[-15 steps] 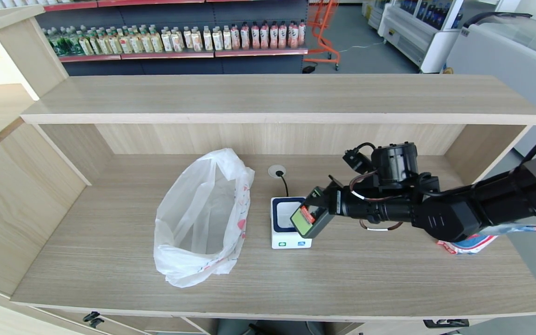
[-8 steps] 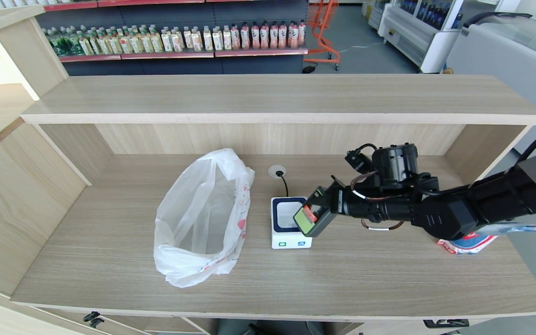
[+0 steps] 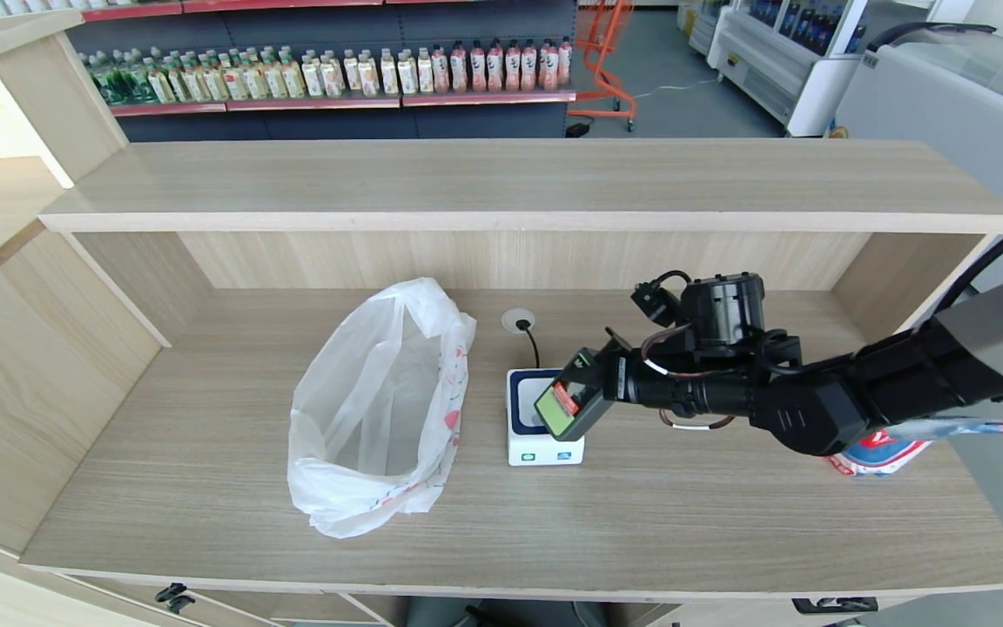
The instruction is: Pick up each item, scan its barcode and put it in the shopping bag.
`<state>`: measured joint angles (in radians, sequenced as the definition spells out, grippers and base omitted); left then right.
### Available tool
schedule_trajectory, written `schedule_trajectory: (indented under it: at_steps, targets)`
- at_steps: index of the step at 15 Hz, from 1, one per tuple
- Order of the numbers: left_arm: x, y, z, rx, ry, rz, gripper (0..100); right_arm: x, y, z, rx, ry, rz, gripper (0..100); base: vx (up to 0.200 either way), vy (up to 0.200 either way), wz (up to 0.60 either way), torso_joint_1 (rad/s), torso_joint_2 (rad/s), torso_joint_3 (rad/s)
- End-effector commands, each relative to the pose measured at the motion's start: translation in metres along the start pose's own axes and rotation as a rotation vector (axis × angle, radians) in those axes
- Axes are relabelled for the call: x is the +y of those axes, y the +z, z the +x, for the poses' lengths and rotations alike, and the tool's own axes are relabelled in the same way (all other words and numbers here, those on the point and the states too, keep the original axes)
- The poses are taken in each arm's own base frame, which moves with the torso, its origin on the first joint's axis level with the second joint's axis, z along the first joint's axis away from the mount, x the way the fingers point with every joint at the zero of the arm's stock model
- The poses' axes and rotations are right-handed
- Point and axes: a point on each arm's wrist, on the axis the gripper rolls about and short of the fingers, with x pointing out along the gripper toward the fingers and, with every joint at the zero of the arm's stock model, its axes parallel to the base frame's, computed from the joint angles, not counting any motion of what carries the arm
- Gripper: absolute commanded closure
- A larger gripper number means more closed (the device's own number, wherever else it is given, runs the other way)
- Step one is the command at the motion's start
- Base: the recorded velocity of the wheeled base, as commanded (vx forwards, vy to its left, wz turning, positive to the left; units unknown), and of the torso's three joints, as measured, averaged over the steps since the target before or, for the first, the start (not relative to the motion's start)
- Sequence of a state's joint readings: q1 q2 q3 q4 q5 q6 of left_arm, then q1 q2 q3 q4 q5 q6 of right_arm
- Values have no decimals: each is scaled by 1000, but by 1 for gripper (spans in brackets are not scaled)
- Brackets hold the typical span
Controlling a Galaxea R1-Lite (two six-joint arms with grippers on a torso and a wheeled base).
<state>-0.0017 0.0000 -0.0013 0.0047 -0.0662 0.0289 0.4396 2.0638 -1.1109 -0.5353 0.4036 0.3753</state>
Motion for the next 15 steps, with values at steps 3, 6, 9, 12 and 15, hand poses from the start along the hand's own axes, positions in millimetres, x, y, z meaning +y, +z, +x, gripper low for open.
schedule_trajectory:
  at_steps: [3,6,9,12,15]
  targets:
    - [0,0,0,3,0,0,0,1,-1,5,-1,-5,-11,100,0,0,0,0,0,0]
    - [0,0,0,1,0,0,0,-1,-1,8,-13,-31,-13,100,0,0,0,0,0,0]
    - [0,0,0,3,0,0,0,-7,-5,17,-43,-66,-19,100,0,0,0,0,0,0]
    - [0,0,0,1,0,0,0,-6,-7,20,-45,-59,-32,100,0,0,0,0,0,0]
    - [0,0,0,1,0,0,0,6,8,7,-111,-31,-42,100,0,0,0,0,0,0]
